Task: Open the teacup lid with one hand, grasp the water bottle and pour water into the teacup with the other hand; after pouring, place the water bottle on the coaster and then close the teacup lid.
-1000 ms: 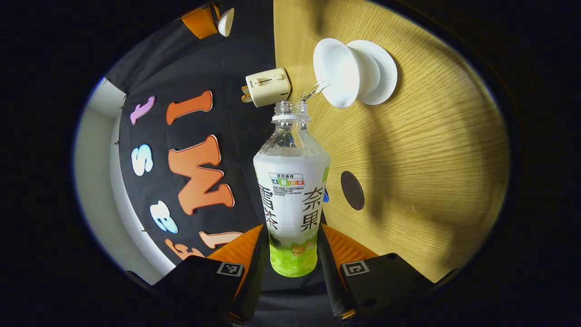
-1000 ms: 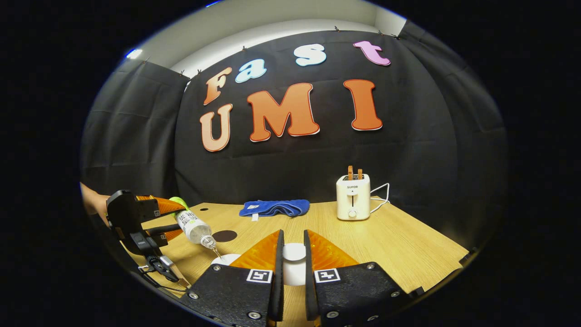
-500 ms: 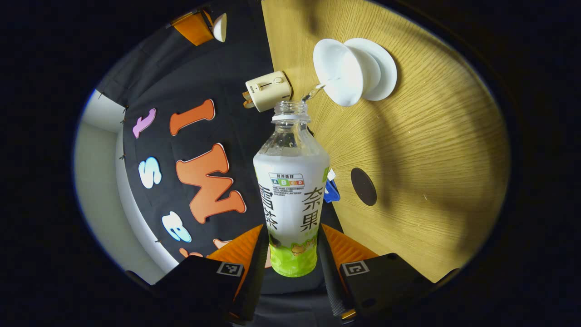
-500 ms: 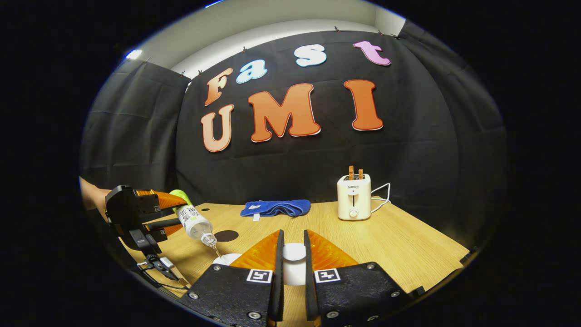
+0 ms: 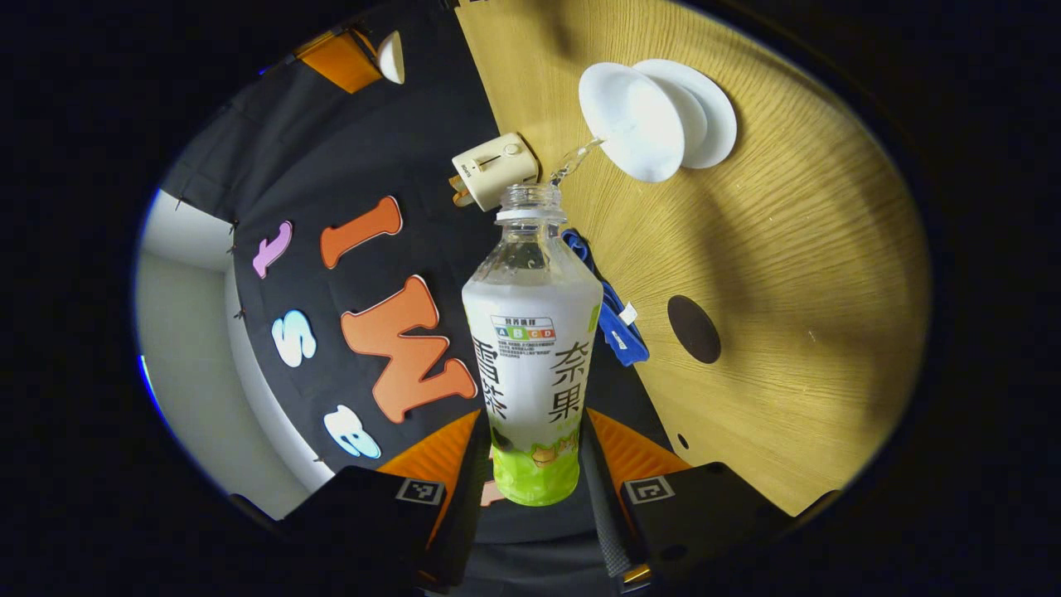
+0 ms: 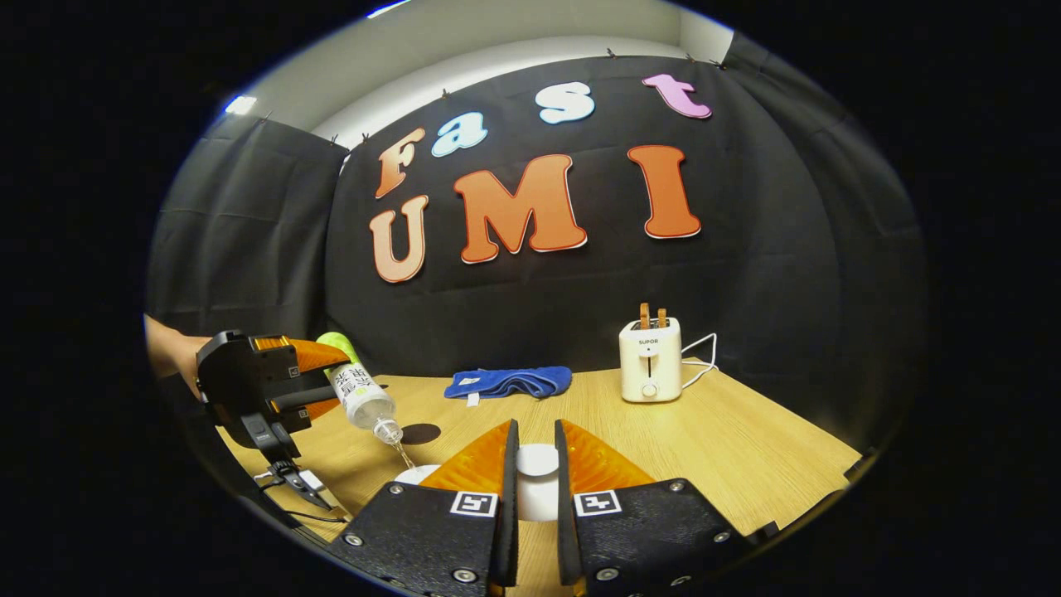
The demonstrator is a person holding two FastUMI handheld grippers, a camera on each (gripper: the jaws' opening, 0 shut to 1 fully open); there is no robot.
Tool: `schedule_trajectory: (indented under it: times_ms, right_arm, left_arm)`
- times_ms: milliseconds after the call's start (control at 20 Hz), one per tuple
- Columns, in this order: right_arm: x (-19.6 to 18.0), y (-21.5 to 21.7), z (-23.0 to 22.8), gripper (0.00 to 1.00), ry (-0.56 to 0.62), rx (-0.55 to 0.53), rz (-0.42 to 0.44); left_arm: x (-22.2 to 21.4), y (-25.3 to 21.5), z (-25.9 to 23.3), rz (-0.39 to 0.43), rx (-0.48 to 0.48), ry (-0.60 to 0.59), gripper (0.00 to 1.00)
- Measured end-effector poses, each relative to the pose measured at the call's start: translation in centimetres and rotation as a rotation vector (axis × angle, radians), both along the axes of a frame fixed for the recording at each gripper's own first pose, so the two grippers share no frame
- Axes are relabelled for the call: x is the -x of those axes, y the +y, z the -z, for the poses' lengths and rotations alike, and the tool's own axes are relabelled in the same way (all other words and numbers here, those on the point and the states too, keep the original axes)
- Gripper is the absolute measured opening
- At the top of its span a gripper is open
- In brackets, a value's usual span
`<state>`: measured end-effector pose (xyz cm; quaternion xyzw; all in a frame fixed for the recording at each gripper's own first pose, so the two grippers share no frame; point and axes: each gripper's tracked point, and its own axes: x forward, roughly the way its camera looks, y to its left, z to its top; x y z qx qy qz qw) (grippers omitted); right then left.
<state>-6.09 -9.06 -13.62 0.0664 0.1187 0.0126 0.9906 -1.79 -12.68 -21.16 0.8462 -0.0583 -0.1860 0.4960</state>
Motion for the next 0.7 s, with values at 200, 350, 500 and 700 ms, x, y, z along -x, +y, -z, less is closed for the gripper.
schedule_trajectory:
  times_ms: [200,350,500,700]
  right_arm:
    - [0.03,-0.22,0.11,0.19,0.002,-0.001,0.001]
    - [0.17,-0.33,0.19,0.19,0.002,0.003,0.000]
    - [0.11,-0.43,0.20,0.19,0.001,0.002,0.001]
    - [0.14,-0.56,0.46,0.19,0.007,0.003,0.000]
  left_arm:
    - [0.18,-0.25,-0.37,0.027,-0.026,-0.019,0.64]
    - [0.13,-0.51,-0.46,0.051,-0.046,-0.035,0.64]
    - [0.28,-0.60,-0.58,0.069,-0.061,-0.038,0.67]
    - [0.36,-0.64,-0.84,0.106,-0.084,-0.061,0.62]
